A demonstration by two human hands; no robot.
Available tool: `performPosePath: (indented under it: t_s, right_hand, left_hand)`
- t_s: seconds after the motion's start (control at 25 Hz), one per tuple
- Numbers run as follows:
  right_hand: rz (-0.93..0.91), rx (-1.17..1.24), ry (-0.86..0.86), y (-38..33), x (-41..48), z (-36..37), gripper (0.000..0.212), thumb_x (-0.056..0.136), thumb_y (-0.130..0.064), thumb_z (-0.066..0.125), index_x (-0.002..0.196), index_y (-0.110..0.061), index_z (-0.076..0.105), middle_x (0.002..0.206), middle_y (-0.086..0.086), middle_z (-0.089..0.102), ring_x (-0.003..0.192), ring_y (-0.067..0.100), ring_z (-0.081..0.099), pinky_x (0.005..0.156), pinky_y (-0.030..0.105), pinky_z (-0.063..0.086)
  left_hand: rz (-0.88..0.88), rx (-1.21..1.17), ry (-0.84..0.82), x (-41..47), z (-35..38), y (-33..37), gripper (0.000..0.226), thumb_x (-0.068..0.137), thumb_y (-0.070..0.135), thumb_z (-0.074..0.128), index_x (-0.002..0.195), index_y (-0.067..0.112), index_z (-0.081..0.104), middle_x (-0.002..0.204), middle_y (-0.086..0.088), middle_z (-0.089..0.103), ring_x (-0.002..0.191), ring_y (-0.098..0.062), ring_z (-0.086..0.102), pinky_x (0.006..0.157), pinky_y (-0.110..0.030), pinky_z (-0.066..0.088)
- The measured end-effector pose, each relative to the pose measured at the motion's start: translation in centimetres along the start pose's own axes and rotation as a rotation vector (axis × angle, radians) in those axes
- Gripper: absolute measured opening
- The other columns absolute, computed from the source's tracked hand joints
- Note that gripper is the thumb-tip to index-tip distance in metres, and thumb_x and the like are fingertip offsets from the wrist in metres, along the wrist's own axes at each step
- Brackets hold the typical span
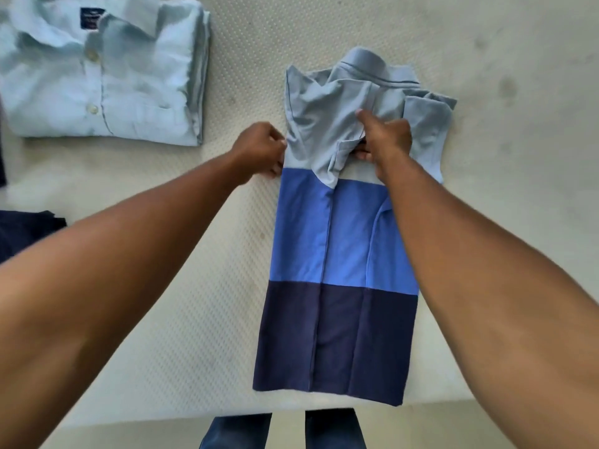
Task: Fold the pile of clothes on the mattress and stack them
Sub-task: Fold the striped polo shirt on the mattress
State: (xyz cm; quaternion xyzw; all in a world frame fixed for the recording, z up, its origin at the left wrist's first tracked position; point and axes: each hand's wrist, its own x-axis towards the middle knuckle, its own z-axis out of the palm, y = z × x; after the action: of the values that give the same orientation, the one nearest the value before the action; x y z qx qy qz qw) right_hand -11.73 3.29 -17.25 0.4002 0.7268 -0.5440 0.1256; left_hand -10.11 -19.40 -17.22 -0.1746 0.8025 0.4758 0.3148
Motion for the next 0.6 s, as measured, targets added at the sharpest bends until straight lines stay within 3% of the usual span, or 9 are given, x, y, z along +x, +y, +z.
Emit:
performPosePath:
  t_s: [0.12, 0.2, 0.32, 0.36, 0.48, 0.6]
  right_hand:
    - [-0.096, -0.145, 0.029, -1.3, 1.1, 0.7, 0.032, 0.067, -0.044, 0.083, 0.066, -0.016, 0.066, 0.068, -0.005, 0.07, 0.066, 0.014, 0.069, 0.063, 0.032, 0.059]
    - [-0.176, -0.136, 0.092, -1.1, 1.5, 1.1, 0.024, 0.081, -0.036, 0.074, 0.07, -0.018, 0.062, 0.068, -0.008, 0.064, 0.064, 0.009, 0.06, 0.064, 0.027, 0.048]
    - [-0.163, -0.05, 0.192, 0.7, 1.6, 0.5, 0.031, 0.091, -0.038, 0.064, 0.104, -0.011, 0.07, 0.101, 0.001, 0.073, 0.096, 0.021, 0.067, 0.085, 0.033, 0.052]
    - [-0.141, -0.062, 0.176, 1.4, 1.5, 0.4, 0.032, 0.091, -0.038, 0.065, 0.107, -0.01, 0.07, 0.102, 0.001, 0.072, 0.098, 0.021, 0.067, 0.087, 0.033, 0.053]
    - [-0.243, -0.119, 0.172, 2.3, 1.6, 0.1, 0.016, 0.091, -0.027, 0.067, 0.094, -0.011, 0.066, 0.083, -0.012, 0.066, 0.08, 0.01, 0.063, 0.077, 0.026, 0.05]
    - [-0.356, -0.084, 0.292, 2.4, 0.8, 0.0, 0.009, 0.096, -0.021, 0.063, 0.091, -0.014, 0.059, 0.077, -0.015, 0.059, 0.071, 0.004, 0.057, 0.067, 0.011, 0.041]
  left_hand:
    - [0.117, -0.063, 0.084, 3.4, -1.5, 2.8, 0.054, 0.088, 0.017, 0.066, 0.139, 0.024, 0.048, 0.093, -0.009, 0.069, 0.076, -0.024, 0.072, 0.067, -0.041, 0.062]
    - [0.236, 0.095, 0.078, 5.1, -2.6, 4.2, 0.067, 0.084, 0.022, 0.068, 0.144, 0.038, 0.043, 0.095, -0.002, 0.065, 0.084, -0.021, 0.069, 0.072, -0.04, 0.062]
    - [0.283, 0.254, -0.025, 7.1, -4.1, 5.8, 0.049, 0.094, 0.011, 0.061, 0.134, 0.038, 0.056, 0.095, -0.004, 0.067, 0.082, -0.02, 0.066, 0.083, -0.05, 0.063]
    - [0.27, 0.284, -0.058, 7.6, -4.4, 6.3, 0.041, 0.097, 0.011, 0.06, 0.13, 0.035, 0.06, 0.1, -0.008, 0.068, 0.083, -0.021, 0.066, 0.084, -0.052, 0.063]
    - [0.262, 0.429, -0.124, 8.7, -4.6, 7.8, 0.021, 0.102, 0.026, 0.064, 0.122, 0.024, 0.063, 0.115, -0.013, 0.068, 0.089, -0.024, 0.067, 0.085, -0.049, 0.063]
    - [0.367, 0.725, -0.015, 10.2, -4.4, 8.9, 0.035, 0.099, 0.045, 0.062, 0.114, 0.014, 0.066, 0.115, -0.011, 0.066, 0.095, -0.025, 0.057, 0.081, -0.04, 0.048]
